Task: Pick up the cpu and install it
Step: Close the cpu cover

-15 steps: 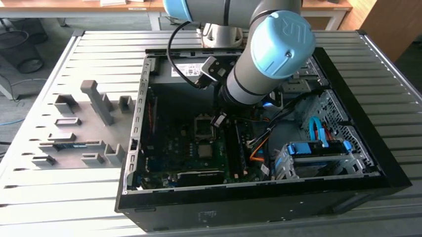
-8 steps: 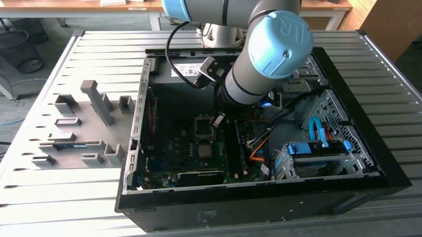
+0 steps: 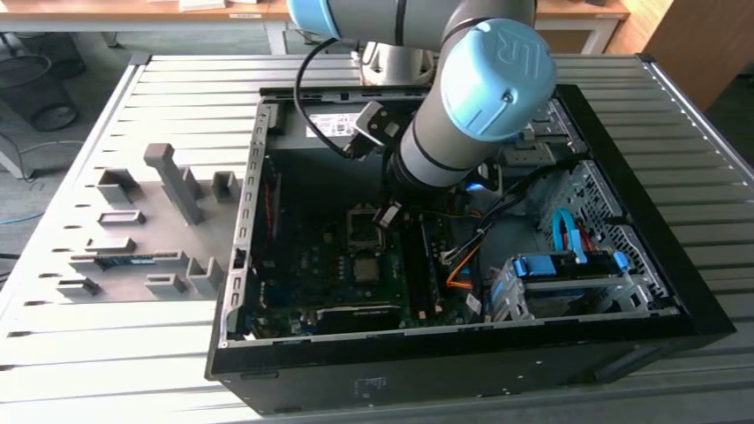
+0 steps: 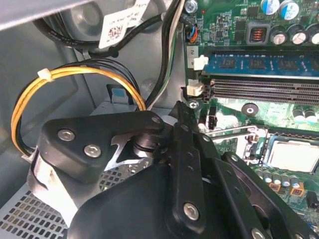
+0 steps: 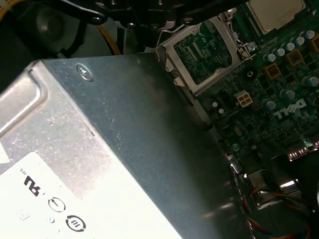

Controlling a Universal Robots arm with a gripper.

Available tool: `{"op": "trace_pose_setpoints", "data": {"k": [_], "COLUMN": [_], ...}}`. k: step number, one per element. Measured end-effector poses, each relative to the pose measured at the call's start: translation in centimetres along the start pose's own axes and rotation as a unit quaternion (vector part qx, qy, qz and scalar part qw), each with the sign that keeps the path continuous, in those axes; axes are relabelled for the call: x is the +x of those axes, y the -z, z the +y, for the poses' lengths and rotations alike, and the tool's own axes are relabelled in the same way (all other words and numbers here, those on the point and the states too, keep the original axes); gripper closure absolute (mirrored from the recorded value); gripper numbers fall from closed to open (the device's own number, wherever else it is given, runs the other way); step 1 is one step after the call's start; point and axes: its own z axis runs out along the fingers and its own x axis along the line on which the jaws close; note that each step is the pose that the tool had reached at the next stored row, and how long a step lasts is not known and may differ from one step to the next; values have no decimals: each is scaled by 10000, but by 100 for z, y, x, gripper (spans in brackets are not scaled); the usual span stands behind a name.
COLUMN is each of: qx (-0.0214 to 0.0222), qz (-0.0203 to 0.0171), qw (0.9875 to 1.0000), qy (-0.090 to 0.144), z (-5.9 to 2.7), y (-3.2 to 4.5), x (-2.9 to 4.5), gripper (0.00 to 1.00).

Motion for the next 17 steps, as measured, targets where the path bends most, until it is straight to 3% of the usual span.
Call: {"op": "trace_pose_setpoints", "data": {"k": [17], "qx": [14], "qz": [-75], "qw": [10000], "qy": [29], "z": [49], "y": [77], "x": [14], "gripper": [90]}}
